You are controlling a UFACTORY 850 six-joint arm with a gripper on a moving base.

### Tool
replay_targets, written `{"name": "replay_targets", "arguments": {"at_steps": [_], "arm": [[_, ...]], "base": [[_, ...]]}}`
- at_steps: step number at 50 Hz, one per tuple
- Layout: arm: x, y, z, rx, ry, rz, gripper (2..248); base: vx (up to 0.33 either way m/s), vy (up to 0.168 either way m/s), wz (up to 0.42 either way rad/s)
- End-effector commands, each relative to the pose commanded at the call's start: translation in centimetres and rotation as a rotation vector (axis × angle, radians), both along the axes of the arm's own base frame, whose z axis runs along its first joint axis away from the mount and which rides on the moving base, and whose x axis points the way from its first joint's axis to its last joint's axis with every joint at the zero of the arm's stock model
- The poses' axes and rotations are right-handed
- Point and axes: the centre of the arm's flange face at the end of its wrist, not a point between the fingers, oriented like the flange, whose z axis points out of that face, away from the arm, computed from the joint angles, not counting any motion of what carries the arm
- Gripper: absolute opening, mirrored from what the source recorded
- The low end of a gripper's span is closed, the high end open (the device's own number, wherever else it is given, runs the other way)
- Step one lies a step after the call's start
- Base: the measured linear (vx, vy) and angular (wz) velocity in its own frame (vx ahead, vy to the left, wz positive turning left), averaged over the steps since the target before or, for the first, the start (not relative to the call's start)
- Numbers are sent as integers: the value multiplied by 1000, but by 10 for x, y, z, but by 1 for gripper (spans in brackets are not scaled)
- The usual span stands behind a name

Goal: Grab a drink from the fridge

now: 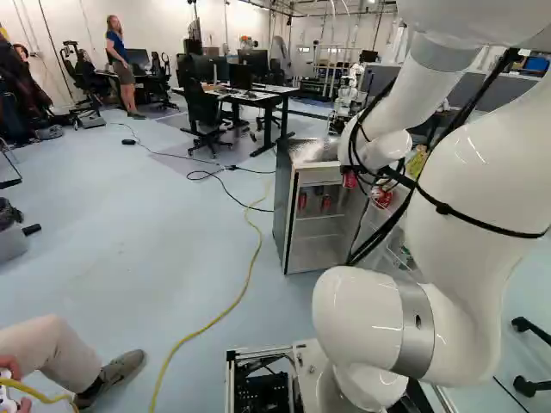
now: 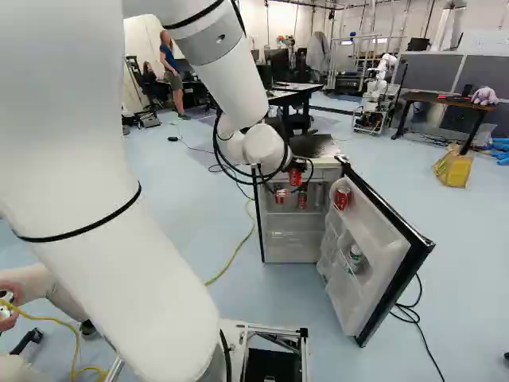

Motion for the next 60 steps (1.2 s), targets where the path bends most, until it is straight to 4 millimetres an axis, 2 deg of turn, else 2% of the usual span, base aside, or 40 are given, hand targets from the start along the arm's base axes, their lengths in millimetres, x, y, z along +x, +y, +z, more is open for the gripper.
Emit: {"name": "replay_targets", "arguments": {"at_steps": [48,60], "arm": [[46,0,54,-46,-110,36,90],[59,-1,58,-49,-119,44,90]], "base": [[0,0,0],[0,0,0]]}}
